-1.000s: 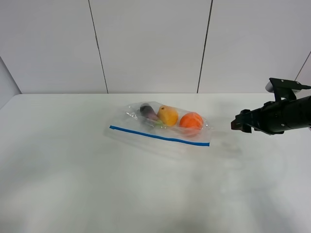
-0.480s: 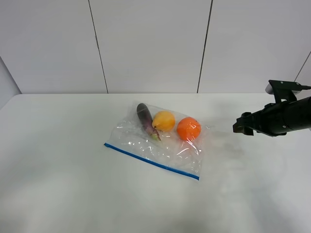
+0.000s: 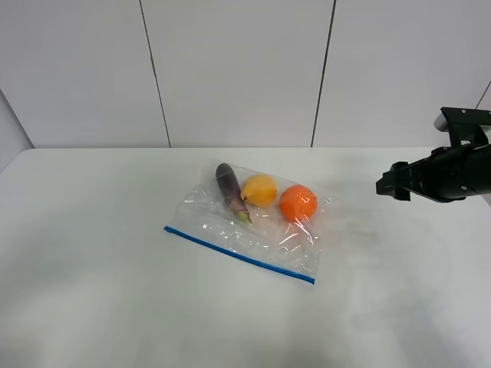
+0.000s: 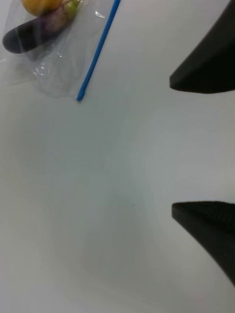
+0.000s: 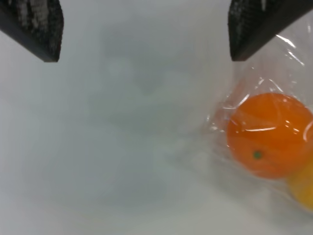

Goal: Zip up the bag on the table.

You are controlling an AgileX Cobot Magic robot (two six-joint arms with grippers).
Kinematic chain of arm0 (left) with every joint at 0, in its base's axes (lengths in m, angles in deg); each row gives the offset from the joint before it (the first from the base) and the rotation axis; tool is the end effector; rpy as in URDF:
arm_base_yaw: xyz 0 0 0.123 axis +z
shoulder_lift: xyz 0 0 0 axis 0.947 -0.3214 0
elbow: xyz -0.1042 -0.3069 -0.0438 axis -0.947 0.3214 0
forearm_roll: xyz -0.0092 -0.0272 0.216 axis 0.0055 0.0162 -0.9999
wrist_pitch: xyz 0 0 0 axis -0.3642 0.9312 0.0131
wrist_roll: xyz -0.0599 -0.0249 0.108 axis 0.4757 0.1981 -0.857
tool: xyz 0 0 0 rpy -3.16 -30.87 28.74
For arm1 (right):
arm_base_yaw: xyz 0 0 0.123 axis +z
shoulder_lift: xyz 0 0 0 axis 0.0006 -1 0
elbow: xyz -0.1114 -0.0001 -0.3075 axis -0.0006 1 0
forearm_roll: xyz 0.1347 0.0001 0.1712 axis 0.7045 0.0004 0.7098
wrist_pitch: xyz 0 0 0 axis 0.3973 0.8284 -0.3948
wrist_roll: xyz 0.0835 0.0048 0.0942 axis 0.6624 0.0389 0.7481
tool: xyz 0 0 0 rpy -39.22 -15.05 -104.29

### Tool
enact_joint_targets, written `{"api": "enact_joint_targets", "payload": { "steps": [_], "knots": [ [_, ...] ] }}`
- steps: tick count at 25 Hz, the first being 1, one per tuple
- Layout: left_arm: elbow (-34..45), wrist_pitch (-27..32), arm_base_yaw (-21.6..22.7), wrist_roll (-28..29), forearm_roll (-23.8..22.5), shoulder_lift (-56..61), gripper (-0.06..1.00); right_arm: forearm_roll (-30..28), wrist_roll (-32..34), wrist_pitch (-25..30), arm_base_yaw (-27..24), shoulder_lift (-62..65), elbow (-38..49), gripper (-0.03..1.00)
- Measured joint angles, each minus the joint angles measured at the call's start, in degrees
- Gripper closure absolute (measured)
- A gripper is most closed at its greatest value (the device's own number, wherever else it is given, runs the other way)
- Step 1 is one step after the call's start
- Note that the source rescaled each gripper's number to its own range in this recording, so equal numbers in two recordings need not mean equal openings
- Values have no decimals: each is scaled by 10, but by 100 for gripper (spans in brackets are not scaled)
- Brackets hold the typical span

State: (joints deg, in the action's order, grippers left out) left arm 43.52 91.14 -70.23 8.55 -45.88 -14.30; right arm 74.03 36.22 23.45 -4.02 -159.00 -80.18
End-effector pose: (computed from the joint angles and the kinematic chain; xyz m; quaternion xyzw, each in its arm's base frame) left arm -0.0457 -0.0085 0.2418 -0.0201 0.8546 -0.0386 0.5174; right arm 0.2700 0.0083 0.2584 -0.0220 0.9311 0.0825 0.3546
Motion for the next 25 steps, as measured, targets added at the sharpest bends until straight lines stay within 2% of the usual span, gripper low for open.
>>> {"api": "enact_joint_targets", "payload": {
  "steps": [8,18,25],
  "knots": [
    [0,0,0,0,0,0,24,-7,7,34,0,37,-2,-3],
    [0,0,0,0,0,0,24,-68,60,73,0,97,-2,-3],
    [0,0,0,0,0,0,24,-86,79,91,0,146,-2,-3]
  ]
}}
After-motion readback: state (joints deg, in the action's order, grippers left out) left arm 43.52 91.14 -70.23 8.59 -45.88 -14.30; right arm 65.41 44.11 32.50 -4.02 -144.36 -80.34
